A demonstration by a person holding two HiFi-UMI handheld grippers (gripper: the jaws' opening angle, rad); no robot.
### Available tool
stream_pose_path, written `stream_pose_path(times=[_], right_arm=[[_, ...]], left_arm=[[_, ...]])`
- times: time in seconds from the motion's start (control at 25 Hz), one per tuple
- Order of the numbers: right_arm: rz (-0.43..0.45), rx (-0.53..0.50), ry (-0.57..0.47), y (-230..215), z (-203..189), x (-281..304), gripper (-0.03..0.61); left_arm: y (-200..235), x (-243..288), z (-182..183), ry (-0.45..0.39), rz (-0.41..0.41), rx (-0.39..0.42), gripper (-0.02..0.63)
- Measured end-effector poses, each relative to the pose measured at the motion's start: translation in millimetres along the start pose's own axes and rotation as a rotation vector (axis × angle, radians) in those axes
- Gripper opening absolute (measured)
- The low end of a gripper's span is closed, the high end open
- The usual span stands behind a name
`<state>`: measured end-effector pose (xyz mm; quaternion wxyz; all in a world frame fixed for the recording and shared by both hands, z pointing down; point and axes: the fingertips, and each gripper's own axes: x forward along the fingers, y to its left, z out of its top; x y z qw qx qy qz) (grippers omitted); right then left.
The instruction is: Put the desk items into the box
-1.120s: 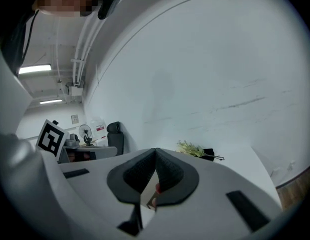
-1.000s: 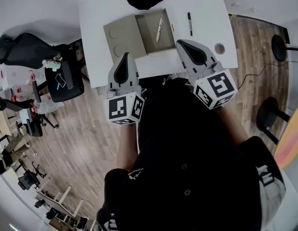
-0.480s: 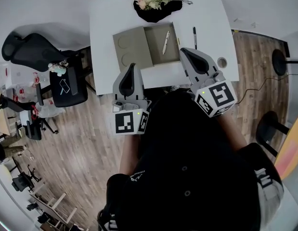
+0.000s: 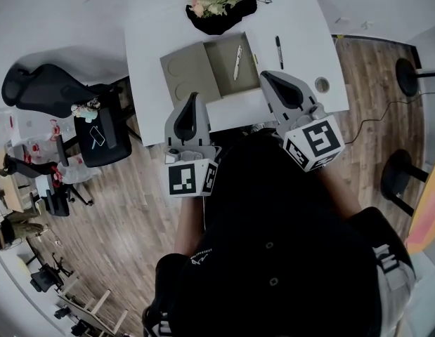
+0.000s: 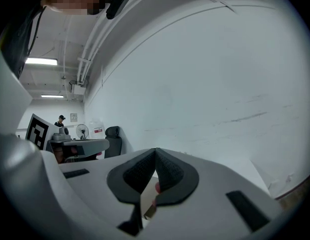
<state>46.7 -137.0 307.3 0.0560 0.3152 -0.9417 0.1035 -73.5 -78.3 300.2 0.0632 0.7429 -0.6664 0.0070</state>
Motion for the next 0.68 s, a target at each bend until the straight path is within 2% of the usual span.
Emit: stream_pose_path(times=[0.32, 0.68], right_arm=[[-0.034, 0.006, 0.002, -8, -3, -7, -0.002], [-0.028, -0.003, 0.009, -10, -6, -5, -0.002]], left_arm=[[-14, 8, -7, 0.017, -0.035, 0.012, 0.008], [-12, 10, -8, 0.014, -0.016, 0.008, 0.008]])
